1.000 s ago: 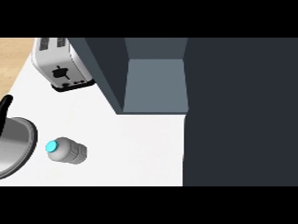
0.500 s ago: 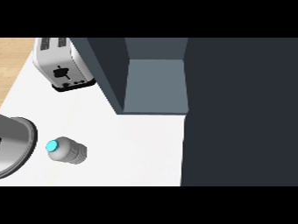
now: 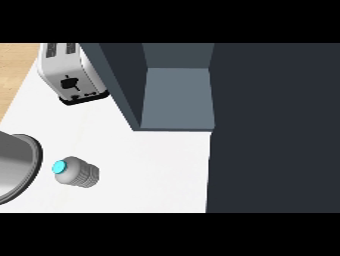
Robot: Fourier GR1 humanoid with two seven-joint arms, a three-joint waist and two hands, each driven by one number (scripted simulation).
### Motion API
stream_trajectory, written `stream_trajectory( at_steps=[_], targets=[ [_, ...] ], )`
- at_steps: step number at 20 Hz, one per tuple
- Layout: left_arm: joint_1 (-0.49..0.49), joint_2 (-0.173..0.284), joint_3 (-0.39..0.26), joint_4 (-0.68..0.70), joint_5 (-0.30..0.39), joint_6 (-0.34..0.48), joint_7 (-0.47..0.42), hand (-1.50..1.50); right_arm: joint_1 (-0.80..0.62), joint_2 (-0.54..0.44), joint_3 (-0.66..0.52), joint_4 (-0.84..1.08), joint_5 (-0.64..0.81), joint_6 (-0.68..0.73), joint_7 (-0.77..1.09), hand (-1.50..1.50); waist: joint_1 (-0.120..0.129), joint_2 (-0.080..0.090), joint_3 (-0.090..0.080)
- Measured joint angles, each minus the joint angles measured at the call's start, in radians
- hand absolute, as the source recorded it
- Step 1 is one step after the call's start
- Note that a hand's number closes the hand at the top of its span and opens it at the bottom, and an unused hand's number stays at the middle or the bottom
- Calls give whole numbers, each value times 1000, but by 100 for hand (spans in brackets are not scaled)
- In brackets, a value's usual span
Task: Pick up the bottled water, place it into the cabinet and close the cabinet
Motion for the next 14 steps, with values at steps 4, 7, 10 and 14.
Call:
stream_trajectory(
  at_steps=[4,7,10,14],
  targets=[
    [51,-5,45,8,31,-58,-24,-150,49,10,15,-7,2,20,-26,-150,-2,0,0],
    [52,-13,48,8,40,-67,-19,-150,70,11,17,-9,4,35,-39,-150,-5,1,0],
    [32,-21,49,17,51,-57,-10,-150,106,14,22,-13,8,54,-71,-150,-11,2,0],
    [-2,-30,52,37,44,-57,-2,-150,154,19,21,-14,13,82,-114,-150,-16,3,0]
  ],
)
